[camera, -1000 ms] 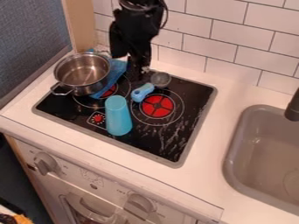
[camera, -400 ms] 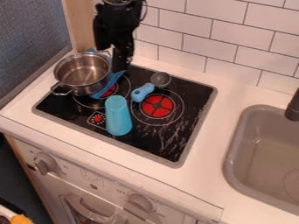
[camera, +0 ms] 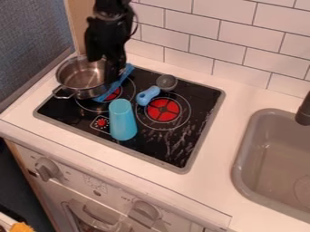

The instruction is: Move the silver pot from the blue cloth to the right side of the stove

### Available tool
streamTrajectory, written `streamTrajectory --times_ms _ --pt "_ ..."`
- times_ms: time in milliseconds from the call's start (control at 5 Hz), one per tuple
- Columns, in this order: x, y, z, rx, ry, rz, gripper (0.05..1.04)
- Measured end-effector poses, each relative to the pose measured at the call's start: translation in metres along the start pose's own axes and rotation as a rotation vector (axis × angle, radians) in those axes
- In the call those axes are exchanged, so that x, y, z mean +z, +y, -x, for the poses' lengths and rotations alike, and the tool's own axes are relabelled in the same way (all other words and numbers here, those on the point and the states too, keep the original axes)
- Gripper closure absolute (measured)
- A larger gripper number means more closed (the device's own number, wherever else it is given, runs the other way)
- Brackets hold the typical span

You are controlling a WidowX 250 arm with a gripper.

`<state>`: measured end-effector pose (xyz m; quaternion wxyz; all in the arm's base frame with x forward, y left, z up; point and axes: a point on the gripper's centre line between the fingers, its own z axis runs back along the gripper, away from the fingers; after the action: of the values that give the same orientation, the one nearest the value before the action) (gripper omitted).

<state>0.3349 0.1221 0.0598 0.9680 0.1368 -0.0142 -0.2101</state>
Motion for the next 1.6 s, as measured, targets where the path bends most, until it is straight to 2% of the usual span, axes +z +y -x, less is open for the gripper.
streamTrajectory --times_ms 200,400,600,800,1000,1200,1400,1600 --pt "-0.011 0.000 0.001 0.004 0.010 0.001 0.082" --pt "-0.028 -0.006 0.005 -0.002 0.051 0.032 0.140" --pt "-0.031 -0.005 0.007 0.009 0.059 0.034 0.341" --pt "-0.036 -0.009 0.008 0.014 0.066 0.055 0.664" --pt "-0.036 -0.008 0.008 0.017 0.074 0.051 0.898" --pt "-0.036 -0.009 0.010 0.010 0.084 0.049 1.001" --pt "-0.035 -0.007 0.010 0.008 0.090 0.037 1.009" --pt "-0.034 -0.007 0.010 0.005 0.112 -0.004 1.009"
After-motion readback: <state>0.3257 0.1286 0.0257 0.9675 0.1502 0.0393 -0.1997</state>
